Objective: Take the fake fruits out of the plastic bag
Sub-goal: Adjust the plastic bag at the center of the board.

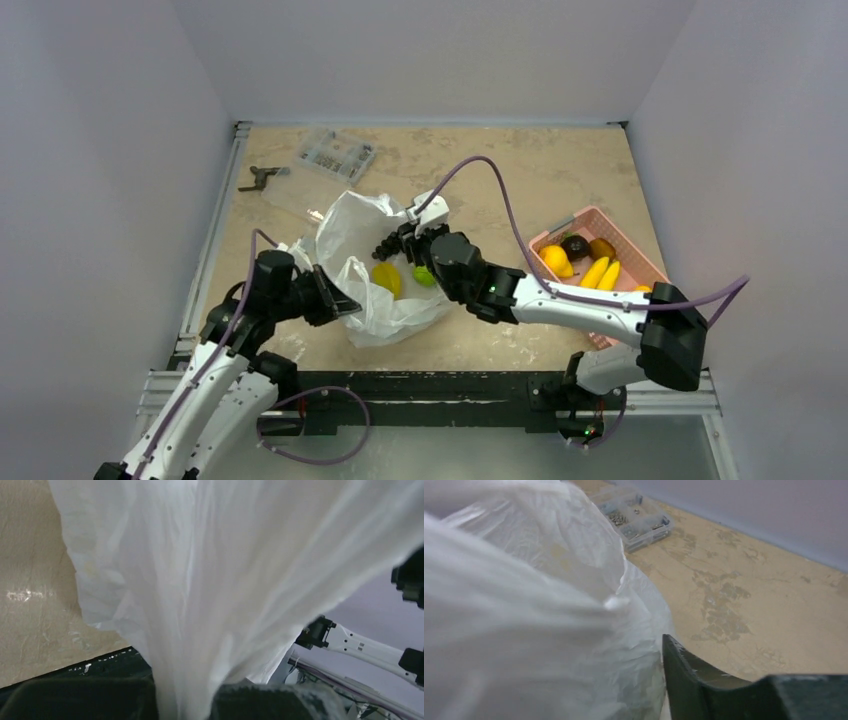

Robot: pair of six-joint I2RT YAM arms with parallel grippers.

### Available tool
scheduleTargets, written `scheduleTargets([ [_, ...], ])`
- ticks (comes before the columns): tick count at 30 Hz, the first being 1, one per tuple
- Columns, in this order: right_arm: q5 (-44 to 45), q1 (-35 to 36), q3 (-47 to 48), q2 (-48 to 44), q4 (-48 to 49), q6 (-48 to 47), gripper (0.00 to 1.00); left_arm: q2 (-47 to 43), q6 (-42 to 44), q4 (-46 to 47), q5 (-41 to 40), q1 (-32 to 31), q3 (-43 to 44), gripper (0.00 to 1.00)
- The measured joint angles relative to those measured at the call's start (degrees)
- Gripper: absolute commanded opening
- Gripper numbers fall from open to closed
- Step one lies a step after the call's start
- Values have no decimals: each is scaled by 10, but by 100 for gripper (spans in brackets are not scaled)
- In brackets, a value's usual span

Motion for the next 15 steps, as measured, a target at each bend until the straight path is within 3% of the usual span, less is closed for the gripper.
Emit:
scheduleTargets([
  [3, 33, -18, 36, 38, 7, 0, 0, 48, 41, -19, 2, 0, 68, 0],
  [11, 47, -161, 36, -10, 19, 20, 0, 251, 156, -86, 1, 15, 399, 0],
  [15, 52, -165, 49, -40, 28, 9, 0, 294, 189, -86, 3, 16, 516, 0],
])
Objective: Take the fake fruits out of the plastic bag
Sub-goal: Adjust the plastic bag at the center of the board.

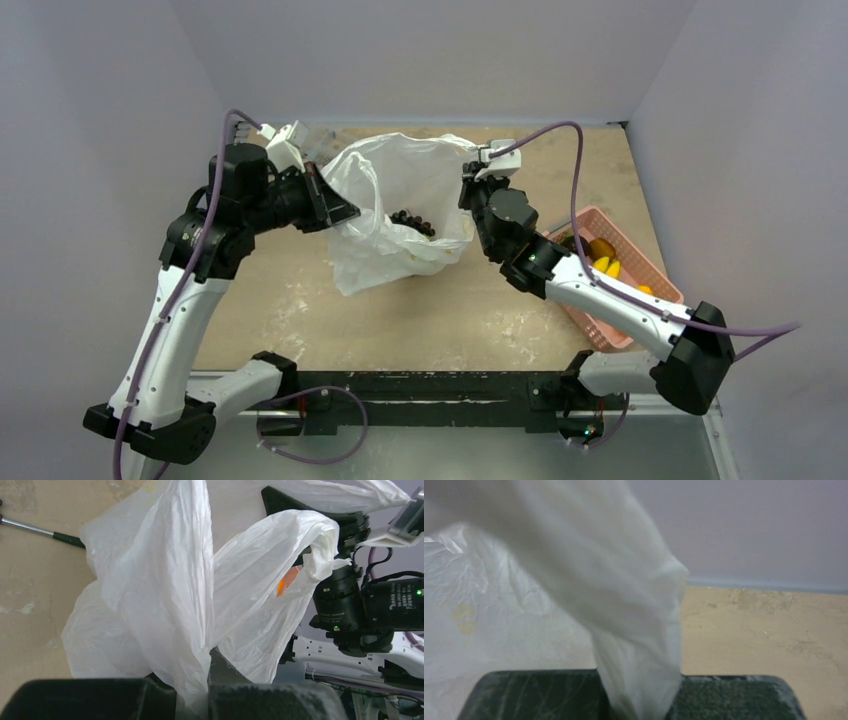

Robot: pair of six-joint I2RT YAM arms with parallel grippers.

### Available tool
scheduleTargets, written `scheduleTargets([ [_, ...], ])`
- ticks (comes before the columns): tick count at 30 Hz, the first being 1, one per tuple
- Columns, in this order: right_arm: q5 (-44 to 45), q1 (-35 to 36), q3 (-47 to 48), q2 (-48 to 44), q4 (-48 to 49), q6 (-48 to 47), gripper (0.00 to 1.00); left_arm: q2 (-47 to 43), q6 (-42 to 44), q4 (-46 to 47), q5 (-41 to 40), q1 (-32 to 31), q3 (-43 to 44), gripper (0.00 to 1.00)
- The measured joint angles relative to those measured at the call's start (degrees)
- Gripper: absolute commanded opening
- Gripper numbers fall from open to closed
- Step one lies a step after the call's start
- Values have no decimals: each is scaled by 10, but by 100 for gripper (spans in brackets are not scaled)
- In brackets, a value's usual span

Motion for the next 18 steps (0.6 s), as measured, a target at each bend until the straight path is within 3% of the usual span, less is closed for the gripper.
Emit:
scheduleTargets([
  [3, -12, 4, 3, -14, 11, -5, 0, -15, 14, 9, 8, 1, -15, 0],
  [6, -35, 5, -8, -27, 15, 0, 4, -54, 30, 14, 12, 2, -109, 0],
  [12, -77, 35, -71, -50, -29, 42, 50, -143, 44, -28, 6, 2, -351, 0],
  [15, -99, 53, -80, -58, -94, 63, 78, -180, 40, -43, 31, 2, -395, 0],
  [18, -113, 65, -81, -83, -168, 64, 93, -197, 40, -35, 59, 2, -397, 0],
])
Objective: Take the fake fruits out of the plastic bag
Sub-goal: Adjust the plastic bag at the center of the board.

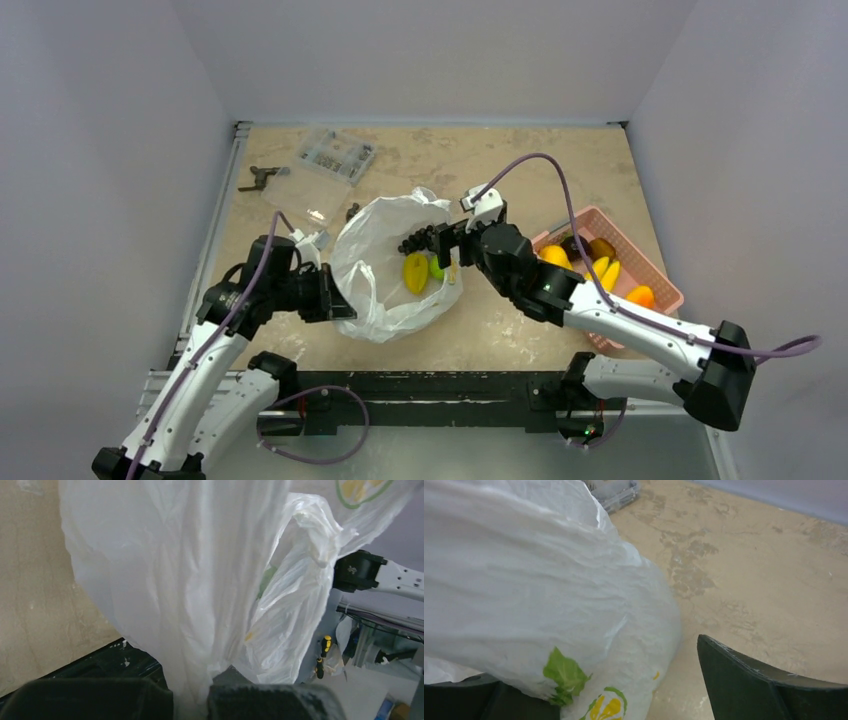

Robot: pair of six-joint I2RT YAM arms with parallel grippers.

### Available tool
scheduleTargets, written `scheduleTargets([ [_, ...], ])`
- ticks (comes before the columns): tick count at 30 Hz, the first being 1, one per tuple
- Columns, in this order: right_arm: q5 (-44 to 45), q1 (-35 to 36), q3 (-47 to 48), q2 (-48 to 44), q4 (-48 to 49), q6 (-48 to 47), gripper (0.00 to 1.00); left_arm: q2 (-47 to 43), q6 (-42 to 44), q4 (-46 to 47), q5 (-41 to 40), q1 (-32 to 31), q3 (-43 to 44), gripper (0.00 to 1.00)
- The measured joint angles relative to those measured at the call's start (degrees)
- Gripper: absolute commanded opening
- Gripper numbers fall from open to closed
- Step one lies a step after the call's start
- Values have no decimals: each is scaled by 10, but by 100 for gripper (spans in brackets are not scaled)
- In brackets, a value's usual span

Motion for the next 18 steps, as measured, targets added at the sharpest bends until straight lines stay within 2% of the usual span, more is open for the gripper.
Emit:
scheduleTargets([
  [4, 10, 11, 14, -42, -107, -2, 99, -2, 1, 32, 56, 0, -2, 0],
  [7, 4, 17, 37, -62, -178, 4, 99, 28, 6, 60, 96, 0, -1, 0],
  [13, -92, 30, 74, -136, -288, 22, 95, 138, 34, 104, 156, 0, 3, 0],
  [15, -145, 34, 81, -156, -292, 20, 88, 166, 48, 108, 169, 0, 9, 0],
  [18, -250, 56, 85, -160, -281, 9, 69, 189, 66, 122, 181, 0, 15, 0],
])
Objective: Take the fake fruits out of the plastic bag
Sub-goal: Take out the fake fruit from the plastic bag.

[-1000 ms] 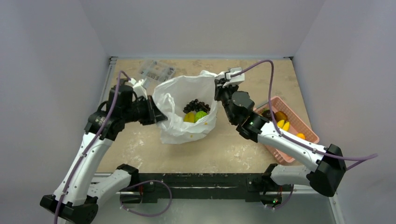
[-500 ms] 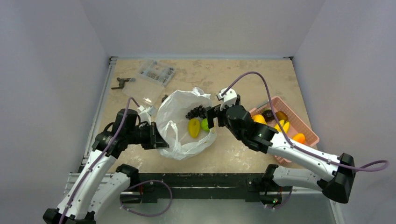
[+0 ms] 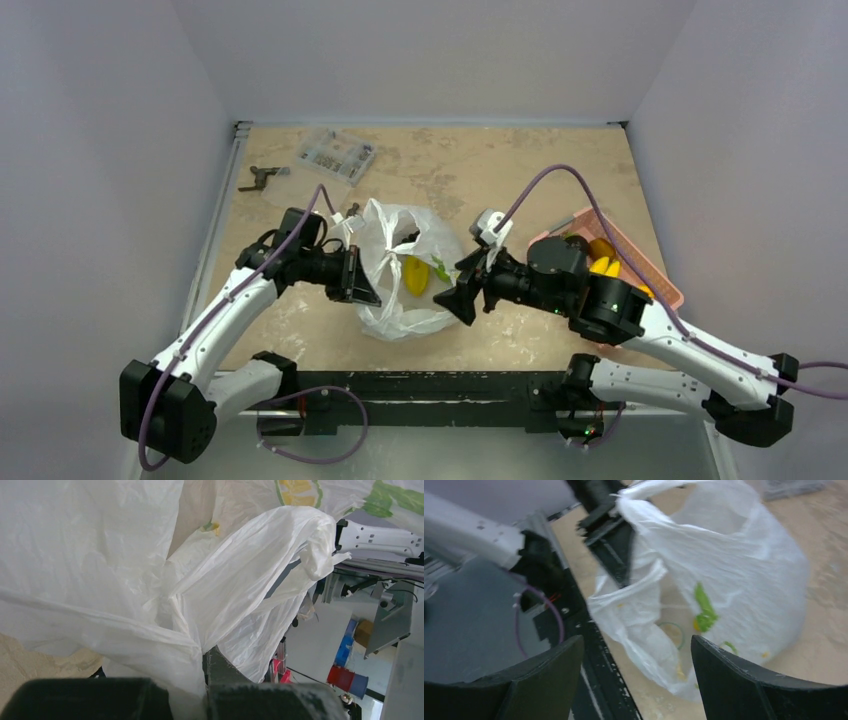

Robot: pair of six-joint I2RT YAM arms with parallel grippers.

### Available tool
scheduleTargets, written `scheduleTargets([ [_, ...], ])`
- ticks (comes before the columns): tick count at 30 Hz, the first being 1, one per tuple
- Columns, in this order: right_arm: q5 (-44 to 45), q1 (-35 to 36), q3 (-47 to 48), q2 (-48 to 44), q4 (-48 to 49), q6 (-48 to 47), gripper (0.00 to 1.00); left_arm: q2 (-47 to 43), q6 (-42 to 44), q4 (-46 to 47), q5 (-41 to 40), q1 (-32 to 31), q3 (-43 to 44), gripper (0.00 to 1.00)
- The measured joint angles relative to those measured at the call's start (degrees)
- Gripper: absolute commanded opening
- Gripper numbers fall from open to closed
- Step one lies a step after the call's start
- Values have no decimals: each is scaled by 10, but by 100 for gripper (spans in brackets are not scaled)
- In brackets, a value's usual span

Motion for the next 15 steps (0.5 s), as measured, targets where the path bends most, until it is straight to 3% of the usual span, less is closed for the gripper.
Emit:
scheduleTargets([
  [3, -85, 37, 0, 33, 53, 2, 46, 6, 5, 14, 10, 0, 0, 0],
  [6, -115, 64, -17, 89, 153, 20, 39, -2, -5, 51, 17, 0, -15, 0],
  [7, -106, 71, -30, 110, 184, 28, 31, -5, -10, 62, 18, 0, -23, 0],
  [15, 106, 93, -130, 186, 297, 83, 29, -8, -35, 99, 22, 0, -54, 0],
])
